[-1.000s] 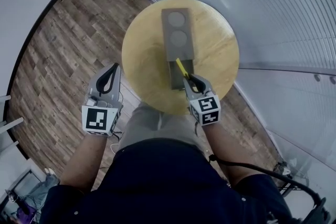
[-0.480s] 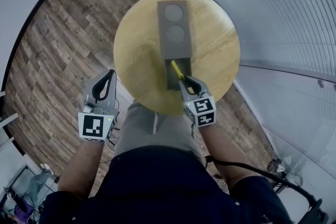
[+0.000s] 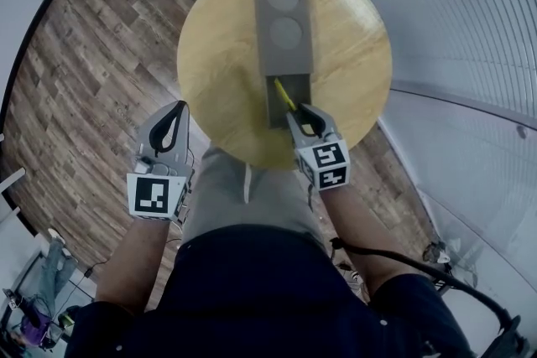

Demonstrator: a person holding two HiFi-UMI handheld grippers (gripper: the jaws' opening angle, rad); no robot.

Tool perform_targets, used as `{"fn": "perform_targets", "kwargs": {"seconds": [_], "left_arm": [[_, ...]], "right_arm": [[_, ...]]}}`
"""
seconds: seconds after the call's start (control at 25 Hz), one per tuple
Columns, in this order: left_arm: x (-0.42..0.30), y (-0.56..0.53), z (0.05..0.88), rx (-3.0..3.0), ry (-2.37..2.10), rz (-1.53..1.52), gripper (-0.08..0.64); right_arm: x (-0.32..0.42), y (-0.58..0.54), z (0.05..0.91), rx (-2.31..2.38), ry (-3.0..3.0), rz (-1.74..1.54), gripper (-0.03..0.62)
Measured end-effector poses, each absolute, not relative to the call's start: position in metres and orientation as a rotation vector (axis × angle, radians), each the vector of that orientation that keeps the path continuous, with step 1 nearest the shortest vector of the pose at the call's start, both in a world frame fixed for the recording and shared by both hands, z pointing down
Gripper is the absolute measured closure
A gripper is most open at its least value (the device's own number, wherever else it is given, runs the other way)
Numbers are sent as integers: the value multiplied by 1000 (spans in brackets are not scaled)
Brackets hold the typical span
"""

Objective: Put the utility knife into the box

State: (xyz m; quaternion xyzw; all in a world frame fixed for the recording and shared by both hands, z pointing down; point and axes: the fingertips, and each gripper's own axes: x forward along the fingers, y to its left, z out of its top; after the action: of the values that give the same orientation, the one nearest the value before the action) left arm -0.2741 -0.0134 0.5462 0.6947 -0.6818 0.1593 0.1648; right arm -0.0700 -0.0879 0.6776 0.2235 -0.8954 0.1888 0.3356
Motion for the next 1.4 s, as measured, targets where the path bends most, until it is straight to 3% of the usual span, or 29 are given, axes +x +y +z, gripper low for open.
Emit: {"fn": "perform_targets", "kwargs": {"seconds": [0.12,0.72,1.04,1.4], "left_arm": [[-279,-15,551,1992,-1957,434,557],[-268,-54,537,2098,-1980,396,557],[-270,-45,459,2178,-1979,349,557],[-252,-64,432,2282,-1961,311,557]], "right_arm": [[-70,-89,681,580,-2329,491,459],[-67,-111,673,613,-2401,460,459],[-62,-94,591,672,-2439,406,459],[-50,-97,537,723,-2519,299,459]]}}
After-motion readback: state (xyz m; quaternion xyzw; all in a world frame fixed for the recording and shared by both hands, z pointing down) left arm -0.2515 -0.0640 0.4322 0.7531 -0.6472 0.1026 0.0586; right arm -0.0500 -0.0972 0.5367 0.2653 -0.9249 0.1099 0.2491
